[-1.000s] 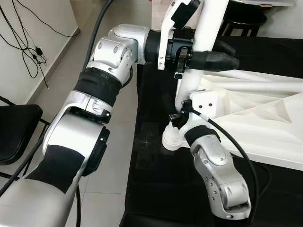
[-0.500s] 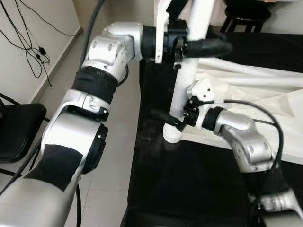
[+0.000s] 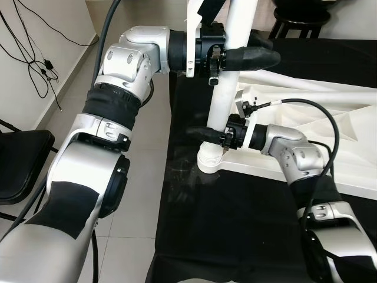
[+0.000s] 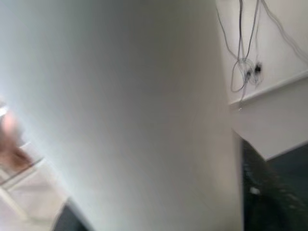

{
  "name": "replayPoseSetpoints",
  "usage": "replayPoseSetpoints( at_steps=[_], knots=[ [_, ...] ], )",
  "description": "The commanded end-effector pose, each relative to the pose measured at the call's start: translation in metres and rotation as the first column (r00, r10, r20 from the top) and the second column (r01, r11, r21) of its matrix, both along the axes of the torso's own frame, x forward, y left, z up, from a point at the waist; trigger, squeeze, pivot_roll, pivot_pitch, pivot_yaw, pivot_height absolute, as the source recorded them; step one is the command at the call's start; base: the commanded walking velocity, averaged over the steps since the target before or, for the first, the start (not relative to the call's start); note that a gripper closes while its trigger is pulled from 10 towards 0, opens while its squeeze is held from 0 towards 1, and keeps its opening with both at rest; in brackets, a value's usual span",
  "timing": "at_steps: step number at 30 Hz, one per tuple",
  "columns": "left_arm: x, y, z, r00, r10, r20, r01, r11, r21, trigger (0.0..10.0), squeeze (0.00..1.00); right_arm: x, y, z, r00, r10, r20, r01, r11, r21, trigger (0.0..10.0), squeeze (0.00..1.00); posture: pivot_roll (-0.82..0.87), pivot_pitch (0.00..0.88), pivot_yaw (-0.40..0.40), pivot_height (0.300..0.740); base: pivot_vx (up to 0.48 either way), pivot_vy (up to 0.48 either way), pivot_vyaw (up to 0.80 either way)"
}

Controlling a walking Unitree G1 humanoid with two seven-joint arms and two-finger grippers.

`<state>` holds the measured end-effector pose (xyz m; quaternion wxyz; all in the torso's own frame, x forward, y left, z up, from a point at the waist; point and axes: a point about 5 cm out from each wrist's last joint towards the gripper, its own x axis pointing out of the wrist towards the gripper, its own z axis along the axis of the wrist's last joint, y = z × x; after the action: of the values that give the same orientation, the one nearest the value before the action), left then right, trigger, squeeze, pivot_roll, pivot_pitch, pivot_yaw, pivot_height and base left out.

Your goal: Building children table

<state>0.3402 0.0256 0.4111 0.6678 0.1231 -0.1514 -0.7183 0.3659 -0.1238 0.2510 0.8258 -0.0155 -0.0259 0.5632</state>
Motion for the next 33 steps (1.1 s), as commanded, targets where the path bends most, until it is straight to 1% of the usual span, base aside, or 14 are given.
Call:
replayPoseSetpoints(
  at_steps=[1,3,4,5,6,13,14,17,18,19,21,23,27,33],
  knots=[
    [-0.018,-0.034,-0.01,0.984,-0.179,-0.004,0.179,0.982,0.063,3.2,0.0,-0.003,0.039,-0.004,0.994,0.104,-0.027,-0.105,0.994,-0.021,0.0,0.0,0.05,0.222,0.024,0.74,0.0,0.0,0.0],
    [-0.018,-0.034,-0.01,0.984,-0.178,-0.001,0.178,0.982,0.065,3.9,0.0,-0.003,0.04,-0.005,0.994,0.109,-0.032,-0.11,0.994,-0.021,0.0,0.0,0.05,0.222,0.024,0.74,0.0,0.0,0.0],
    [-0.018,-0.034,-0.01,0.985,-0.171,0.001,0.17,0.983,0.065,10.0,0.0,-0.003,0.039,-0.006,0.993,0.108,-0.035,-0.109,0.994,-0.021,0.0,0.0,0.04,0.223,0.025,0.74,0.0,0.0,0.0],
    [-0.018,-0.034,-0.01,0.985,-0.171,0.001,0.17,0.983,0.065,10.0,0.0,-0.003,0.039,-0.006,0.993,0.108,-0.035,-0.109,0.994,-0.021,0.0,0.0,0.04,0.223,0.025,0.74,0.0,0.0,0.0],
    [-0.017,-0.034,-0.011,0.987,-0.158,-0.01,0.158,0.986,0.051,10.0,1.0,-0.002,0.038,-0.007,0.994,0.102,-0.039,-0.103,0.994,-0.021,0.0,0.0,0.04,0.223,0.027,0.74,0.0,0.0,0.0],
    [-0.013,-0.035,-0.01,0.995,-0.101,-0.023,0.101,0.995,0.023,10.0,1.0,0.003,0.028,-0.012,0.995,-0.098,-0.035,0.096,0.994,-0.051,0.0,0.0,0.03,0.224,0.019,0.74,0.0,0.0,0.0],
    [-0.012,-0.034,-0.009,0.994,-0.1,-0.038,0.101,0.995,0.017,10.0,0.0,-0.002,0.027,-0.015,0.979,-0.204,-0.024,0.203,0.978,-0.043,0.0,0.0,0.03,0.23,-0.002,0.74,0.0,0.0,0.0],
    [-0.013,-0.033,-0.008,0.994,-0.103,-0.046,0.104,0.995,0.015,10.0,0.0,-0.006,0.025,-0.018,0.948,-0.318,-0.003,0.317,0.948,-0.036,0.0,0.0,0.03,0.23,-0.012,0.74,0.0,0.0,0.0],
    [-0.011,-0.028,-0.007,0.994,-0.095,-0.059,0.096,0.995,0.01,10.0,0.0,-0.035,0.032,-0.045,0.85,-0.527,0.001,0.526,0.847,-0.074,0.0,0.0,0.05,0.237,-0.016,0.74,0.0,0.0,0.0],
    [-0.011,-0.028,-0.007,0.994,-0.095,-0.059,0.096,0.995,0.01,10.0,0.0,-0.035,0.032,-0.045,0.85,-0.527,0.001,0.526,0.847,-0.074,0.0,0.0,0.05,0.237,-0.016,0.74,0.0,0.0,0.0],
    [-0.009,-0.022,-0.007,0.994,-0.08,-0.071,0.081,0.997,0.008,10.0,0.0,-0.076,0.029,-0.068,0.642,-0.765,-0.037,0.76,0.643,-0.098,0.0,0.0,0.03,0.243,0.003,0.74,0.0,0.0,0.0],
    [-0.008,-0.019,-0.009,0.995,-0.072,-0.072,0.074,0.997,0.014,10.0,0.0,-0.079,0.027,-0.074,0.584,-0.809,-0.071,0.801,0.588,-0.11,0.0,0.0,0.03,0.227,0.002,0.74,0.0,0.0,0.0],
    [-0.007,-0.017,-0.012,0.995,-0.066,-0.074,0.068,0.997,0.021,10.0,0.0,-0.066,0.024,-0.075,0.566,-0.82,-0.079,0.813,0.572,-0.107,0.0,0.0,0.03,0.224,0.003,0.74,0.0,0.0,0.0],
    [-0.007,0.024,-0.015,0.997,0.01,-0.071,-0.01,1.0,-0.003,10.0,0.0,-0.052,0.01,-0.067,0.494,-0.865,-0.086,0.863,0.5,-0.068,0.0,0.0,0.02,0.187,-0.004,0.74,0.0,0.0,0.0]
  ],
)
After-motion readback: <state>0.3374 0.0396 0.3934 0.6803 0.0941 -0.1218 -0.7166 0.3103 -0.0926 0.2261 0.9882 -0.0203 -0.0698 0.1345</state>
